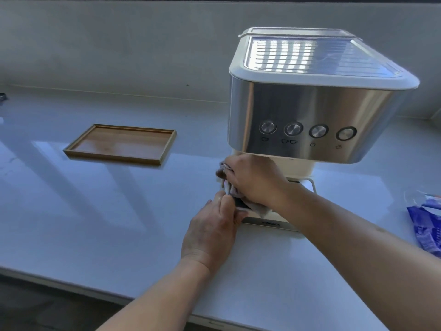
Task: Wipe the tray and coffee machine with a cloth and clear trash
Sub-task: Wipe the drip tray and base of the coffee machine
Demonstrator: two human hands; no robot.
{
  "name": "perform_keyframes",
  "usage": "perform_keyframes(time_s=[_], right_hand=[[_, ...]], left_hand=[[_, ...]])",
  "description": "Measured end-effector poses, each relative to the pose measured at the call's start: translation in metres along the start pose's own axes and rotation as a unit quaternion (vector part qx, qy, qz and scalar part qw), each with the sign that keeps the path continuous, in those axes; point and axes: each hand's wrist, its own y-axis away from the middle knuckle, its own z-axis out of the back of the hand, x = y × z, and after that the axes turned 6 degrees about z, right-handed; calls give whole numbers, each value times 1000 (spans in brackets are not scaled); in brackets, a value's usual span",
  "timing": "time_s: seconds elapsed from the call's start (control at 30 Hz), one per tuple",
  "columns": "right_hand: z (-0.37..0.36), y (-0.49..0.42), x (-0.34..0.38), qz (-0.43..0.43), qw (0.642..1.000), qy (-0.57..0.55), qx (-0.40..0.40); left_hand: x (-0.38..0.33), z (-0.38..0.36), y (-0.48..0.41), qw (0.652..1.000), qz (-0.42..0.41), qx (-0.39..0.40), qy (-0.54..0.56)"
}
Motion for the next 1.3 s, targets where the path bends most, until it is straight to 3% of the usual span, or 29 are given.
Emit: perform_keyframes(time_s=[0.2,0.27,0.37,0.5,0.57,0.67,0.73,0.9,1.0,1.1,1.17,1.3], right_hand=[[13,3,-20,-9,990,-31,139],[20,17,-37,-35,986,-55,153],[23,47,-60,-75,992,-82,64],[11,84,-68,-119,968,-208,-78],[0,94,-61,-121,966,-200,-110],[-12,103,-50,-62,994,-59,-69],[-12,103,-56,-27,998,-33,-55],[-1,76,-55,-117,965,-209,-107],[-12,60,-20,52,989,-130,-45],[-13,65,-23,131,988,-77,24],[-9,75,-40,115,990,-75,14],[-13,79,-36,-3,994,-87,-72]], left_hand=[[0,3,2,1000,-4,-8,15],[0,4,2,1000,-11,-15,18],[1,2,1,1000,-12,-18,20],[2,0,1,999,-10,-18,25],[3,0,1,999,-11,-21,24],[2,0,1,999,-16,-21,25],[3,1,1,999,-17,-20,26],[1,3,0,999,-13,-20,25],[0,4,1,999,-9,-11,30],[4,3,1,999,-8,-13,45],[4,2,1,999,-12,-23,47],[4,2,2,998,-16,-33,52]])
